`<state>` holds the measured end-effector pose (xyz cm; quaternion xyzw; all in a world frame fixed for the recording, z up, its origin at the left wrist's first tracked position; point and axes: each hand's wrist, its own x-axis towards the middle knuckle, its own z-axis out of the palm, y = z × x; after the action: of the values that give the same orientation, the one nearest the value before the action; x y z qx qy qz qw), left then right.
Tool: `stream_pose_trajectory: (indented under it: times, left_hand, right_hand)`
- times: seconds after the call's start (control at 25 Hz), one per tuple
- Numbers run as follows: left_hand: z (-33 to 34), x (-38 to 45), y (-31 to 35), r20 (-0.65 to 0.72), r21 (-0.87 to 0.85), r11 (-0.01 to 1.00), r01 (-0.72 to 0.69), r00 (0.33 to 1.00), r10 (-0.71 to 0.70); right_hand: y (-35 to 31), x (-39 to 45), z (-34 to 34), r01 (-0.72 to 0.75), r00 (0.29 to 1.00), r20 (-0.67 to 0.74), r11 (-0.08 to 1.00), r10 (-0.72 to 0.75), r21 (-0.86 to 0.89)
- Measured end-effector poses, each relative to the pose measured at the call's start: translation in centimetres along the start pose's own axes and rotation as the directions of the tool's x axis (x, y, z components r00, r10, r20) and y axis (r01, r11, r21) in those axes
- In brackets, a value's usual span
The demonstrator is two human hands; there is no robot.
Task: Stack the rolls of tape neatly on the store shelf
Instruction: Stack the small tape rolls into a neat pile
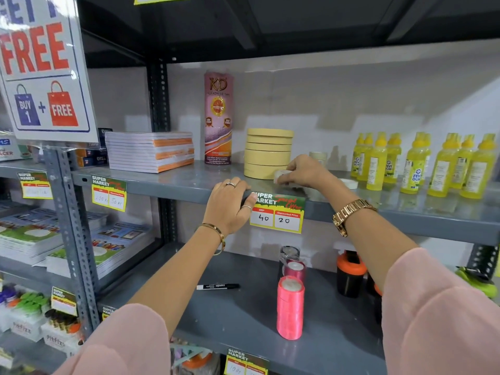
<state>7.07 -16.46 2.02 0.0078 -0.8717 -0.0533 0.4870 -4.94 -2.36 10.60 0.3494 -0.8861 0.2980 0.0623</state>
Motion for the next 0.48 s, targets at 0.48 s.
stream_pose_trajectory:
  times: [0.48]
  left_hand:
    - [2.9, 1.2, 5.0, -0.247, 0.029, 0.992, 0.125, 0.962, -0.114]
  right_hand:
    - [1.4, -0.4, -6.9, -0.061, 0.961, -0.262, 0.993, 0.086, 0.101]
